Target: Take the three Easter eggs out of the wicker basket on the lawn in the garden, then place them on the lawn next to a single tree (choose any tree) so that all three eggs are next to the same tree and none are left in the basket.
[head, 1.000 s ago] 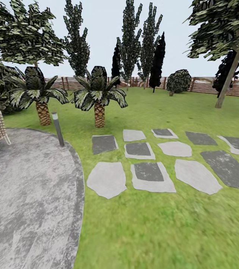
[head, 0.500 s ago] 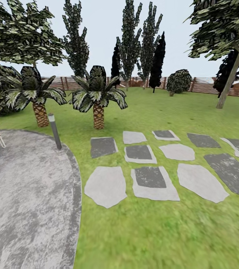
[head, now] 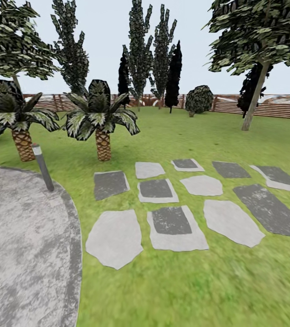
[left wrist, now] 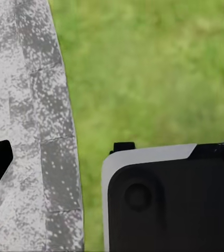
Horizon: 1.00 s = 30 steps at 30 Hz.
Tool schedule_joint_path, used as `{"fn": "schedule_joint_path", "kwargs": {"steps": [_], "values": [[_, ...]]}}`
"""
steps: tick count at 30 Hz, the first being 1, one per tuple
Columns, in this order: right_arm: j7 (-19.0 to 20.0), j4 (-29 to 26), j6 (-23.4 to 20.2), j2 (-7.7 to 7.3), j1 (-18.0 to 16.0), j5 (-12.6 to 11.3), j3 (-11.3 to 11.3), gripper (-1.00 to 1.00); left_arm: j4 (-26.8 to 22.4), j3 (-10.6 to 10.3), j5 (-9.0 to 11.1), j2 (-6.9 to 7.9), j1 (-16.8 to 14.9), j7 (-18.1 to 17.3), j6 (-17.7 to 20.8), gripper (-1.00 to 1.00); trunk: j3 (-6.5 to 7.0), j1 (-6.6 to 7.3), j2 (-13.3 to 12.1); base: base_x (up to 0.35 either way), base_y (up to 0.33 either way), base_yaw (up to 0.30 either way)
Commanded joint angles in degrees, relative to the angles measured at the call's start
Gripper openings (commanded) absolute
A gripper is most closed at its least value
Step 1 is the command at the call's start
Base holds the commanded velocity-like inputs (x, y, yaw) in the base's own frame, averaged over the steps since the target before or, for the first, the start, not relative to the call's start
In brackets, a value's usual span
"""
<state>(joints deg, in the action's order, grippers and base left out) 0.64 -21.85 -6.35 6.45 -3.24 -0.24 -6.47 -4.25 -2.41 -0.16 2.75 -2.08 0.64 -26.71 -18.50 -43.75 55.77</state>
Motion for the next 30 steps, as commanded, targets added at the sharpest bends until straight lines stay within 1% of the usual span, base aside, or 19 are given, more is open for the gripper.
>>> {"fn": "schedule_joint_path", "kwargs": {"steps": [1, 12, 21, 30], "values": [[0.07, -0.13, -0.33, 0.07, -0.01, -0.02, -0.30, 1.00, 0.03, -0.25, -0.01, 0.03, -0.03, 0.07, -0.18, 1.00, -0.06, -0.04, 0.04, 0.336, 0.000, -0.113], [0.07, -0.13, -0.33, 0.06, -0.01, -0.02, -0.32, 1.00, 0.03, -0.31, -0.02, 0.02, -0.03, 0.07, -0.18, 1.00, -0.04, -0.04, 0.04, 0.336, 0.000, -0.038], [0.07, -0.13, -0.33, 0.11, -0.01, -0.02, -0.30, 1.00, 0.03, -0.34, -0.02, 0.01, -0.03, 0.07, -0.18, 1.00, -0.04, -0.04, 0.04, 0.336, -0.025, -0.200], [0.07, -0.13, -0.33, 0.12, -0.01, -0.02, -0.30, 1.00, 0.03, -0.39, -0.08, -0.02, -0.03, 0.07, -0.19, 1.00, -0.04, -0.04, 0.04, 0.333, -0.101, -0.044]]}}
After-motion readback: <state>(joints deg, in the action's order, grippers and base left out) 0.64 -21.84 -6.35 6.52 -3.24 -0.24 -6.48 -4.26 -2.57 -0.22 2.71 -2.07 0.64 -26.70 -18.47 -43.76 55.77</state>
